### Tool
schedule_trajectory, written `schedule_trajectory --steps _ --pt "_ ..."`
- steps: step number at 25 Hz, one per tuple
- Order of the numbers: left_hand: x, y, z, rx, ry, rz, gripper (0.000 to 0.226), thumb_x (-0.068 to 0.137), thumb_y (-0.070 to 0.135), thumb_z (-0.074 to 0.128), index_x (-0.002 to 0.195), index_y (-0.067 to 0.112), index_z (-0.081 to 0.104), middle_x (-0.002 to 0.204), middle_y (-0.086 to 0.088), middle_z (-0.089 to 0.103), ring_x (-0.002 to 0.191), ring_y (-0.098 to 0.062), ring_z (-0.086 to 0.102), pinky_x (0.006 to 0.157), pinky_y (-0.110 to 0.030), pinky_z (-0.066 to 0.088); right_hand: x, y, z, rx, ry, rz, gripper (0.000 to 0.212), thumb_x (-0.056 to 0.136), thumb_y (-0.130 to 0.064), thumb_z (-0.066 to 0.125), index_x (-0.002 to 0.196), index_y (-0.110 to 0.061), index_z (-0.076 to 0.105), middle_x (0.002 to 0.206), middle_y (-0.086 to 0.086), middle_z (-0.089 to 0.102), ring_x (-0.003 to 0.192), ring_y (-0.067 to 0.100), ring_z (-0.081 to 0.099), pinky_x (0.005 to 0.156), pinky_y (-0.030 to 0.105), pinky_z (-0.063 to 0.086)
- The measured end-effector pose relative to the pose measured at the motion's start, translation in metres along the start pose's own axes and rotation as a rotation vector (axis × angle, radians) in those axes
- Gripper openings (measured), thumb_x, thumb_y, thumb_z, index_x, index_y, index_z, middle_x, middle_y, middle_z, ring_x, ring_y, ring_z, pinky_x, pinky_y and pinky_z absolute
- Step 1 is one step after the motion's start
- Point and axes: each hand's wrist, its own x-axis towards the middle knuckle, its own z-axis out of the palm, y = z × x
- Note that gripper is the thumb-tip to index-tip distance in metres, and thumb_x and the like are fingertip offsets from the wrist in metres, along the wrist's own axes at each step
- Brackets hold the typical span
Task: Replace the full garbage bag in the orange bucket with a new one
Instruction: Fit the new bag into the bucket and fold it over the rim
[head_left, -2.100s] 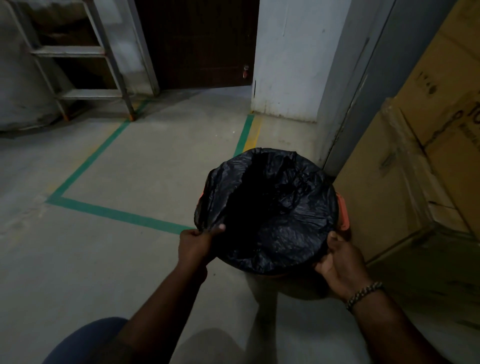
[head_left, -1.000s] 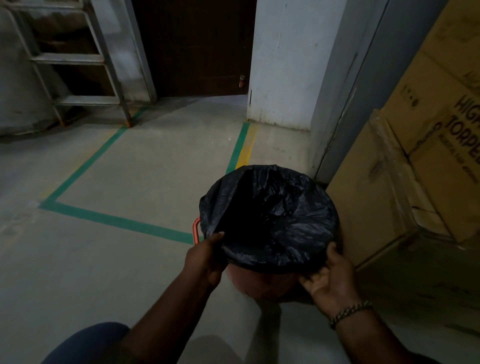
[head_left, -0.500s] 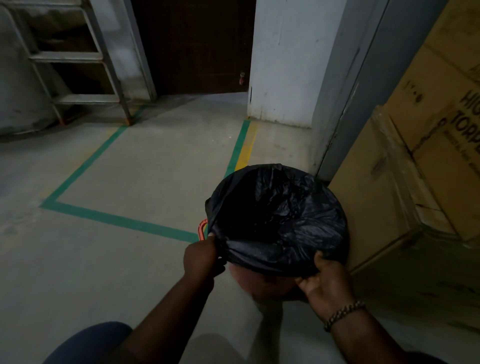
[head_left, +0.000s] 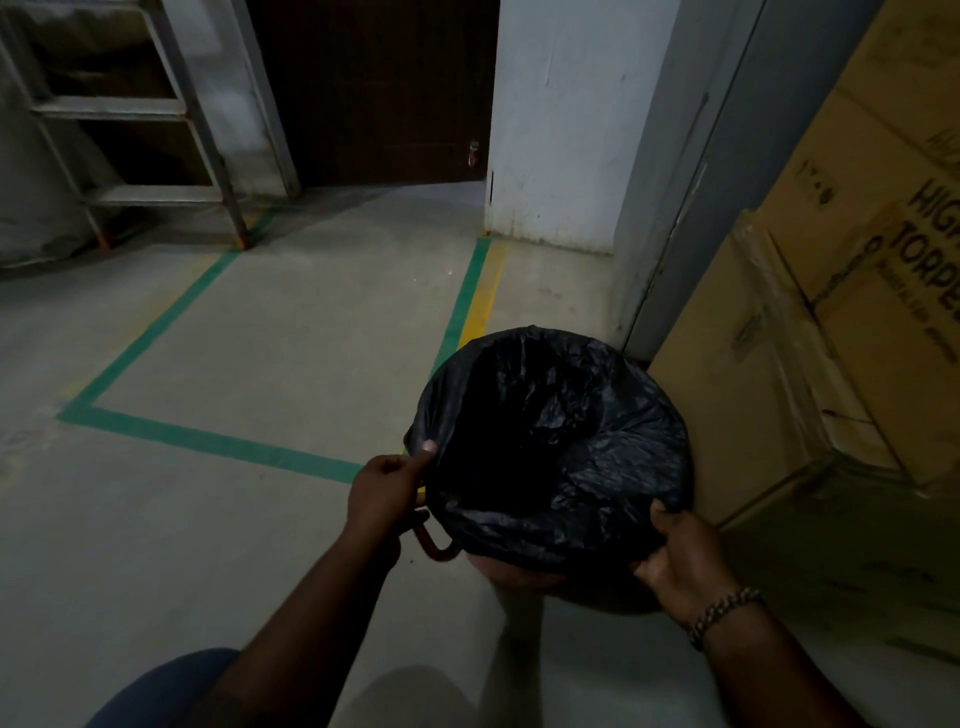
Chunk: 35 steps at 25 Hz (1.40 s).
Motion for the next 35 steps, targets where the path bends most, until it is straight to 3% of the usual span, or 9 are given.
schedule_trajectory --steps 5,8,13,21,25,27,30,33,35 --pt "0.009 -0.004 -0.006 0.178 0.117 0.03 0.034 0.087 0.041 0.067 0.097 0.008 0.07 0.09 -0.013 0.071 0.082 -0.032 0.069 0.081 -0.043 0.06 0.015 -0.001 -0.002 0.046 -0.003 0.025 0.047 0.105 -0.011 0.047 0.15 -0.02 0.04 0.142 0.013 0.055 0.1 0.032 0.062 0.071 0.056 0.055" --pt "0.009 -0.004 -0.013 0.038 0.2 -0.038 0.025 0.093 0.03 0.062 0.084 0.007 0.068 0.091 -0.016 0.071 0.077 -0.031 0.071 0.069 -0.032 0.061 0.019 0.001 -0.004 0.029 -0.003 0.021 0.046 0.104 -0.011 0.048 0.149 -0.02 0.041 0.142 0.013 0.055 0.102 0.032 0.062 0.073 0.057 0.055" --pt "0.011 0.0 -0.003 -0.007 0.23 0.064 0.066 0.076 0.076 0.056 0.077 0.012 0.072 0.08 -0.009 0.074 0.076 -0.029 0.072 0.076 -0.047 0.06 0.024 0.001 -0.006 0.017 -0.03 0.023 0.046 0.104 -0.011 0.048 0.148 -0.02 0.041 0.14 0.013 0.056 0.11 0.035 0.061 0.08 0.06 0.054" --pt "0.016 -0.005 -0.012 0.157 0.278 0.075 0.011 0.075 0.021 0.078 0.074 0.013 0.07 0.073 -0.013 0.072 0.076 -0.035 0.072 0.072 -0.04 0.059 0.032 0.003 -0.016 0.028 -0.056 0.043 0.06 0.104 -0.012 0.051 0.156 -0.028 0.027 0.149 0.01 0.05 0.123 0.038 0.057 0.091 0.072 0.047" --pt "0.01 -0.002 -0.008 0.431 0.357 0.205 0.015 0.07 0.011 0.074 0.081 0.018 0.067 0.065 -0.006 0.069 0.063 -0.024 0.068 0.058 -0.027 0.049 0.033 0.003 -0.016 0.032 -0.073 0.044 0.061 0.103 -0.011 0.051 0.157 -0.026 0.026 0.149 0.011 0.05 0.122 0.038 0.058 0.083 0.067 0.053" --pt "0.018 0.001 -0.007 0.459 0.264 0.128 0.015 0.072 0.028 0.067 0.076 0.013 0.067 0.066 -0.007 0.068 0.07 -0.03 0.07 0.065 -0.034 0.057 0.032 0.002 -0.017 0.01 -0.089 0.04 0.051 0.104 -0.012 0.05 0.152 -0.022 0.036 0.144 0.012 0.055 0.12 0.037 0.059 0.084 0.064 0.054" --pt "0.019 0.006 -0.007 0.157 0.044 -0.149 0.057 0.068 0.066 0.069 0.075 0.009 0.067 0.073 -0.012 0.068 0.077 -0.032 0.07 0.082 -0.053 0.059 0.033 0.002 -0.017 0.008 -0.118 0.041 0.046 0.104 -0.012 0.049 0.149 -0.022 0.042 0.141 0.012 0.058 0.12 0.037 0.059 0.084 0.065 0.054" --pt "0.016 0.003 -0.004 0.037 -0.068 -0.201 0.052 0.065 0.042 0.088 0.092 0.002 0.069 0.086 -0.013 0.071 0.077 -0.029 0.068 0.069 -0.04 0.061 0.034 0.002 -0.016 0.011 -0.12 0.037 0.041 0.105 -0.012 0.047 0.146 -0.02 0.045 0.14 0.011 0.058 0.12 0.037 0.059 0.087 0.064 0.053" --pt "0.015 0.003 -0.003 0.015 -0.068 -0.137 0.033 0.066 0.022 0.085 0.088 0.003 0.069 0.075 -0.013 0.064 0.062 -0.022 0.057 0.055 -0.028 0.046 0.033 0.002 -0.016 0.013 -0.115 0.039 0.043 0.105 -0.011 0.047 0.147 -0.019 0.043 0.141 0.011 0.057 0.12 0.036 0.059 0.087 0.064 0.053"
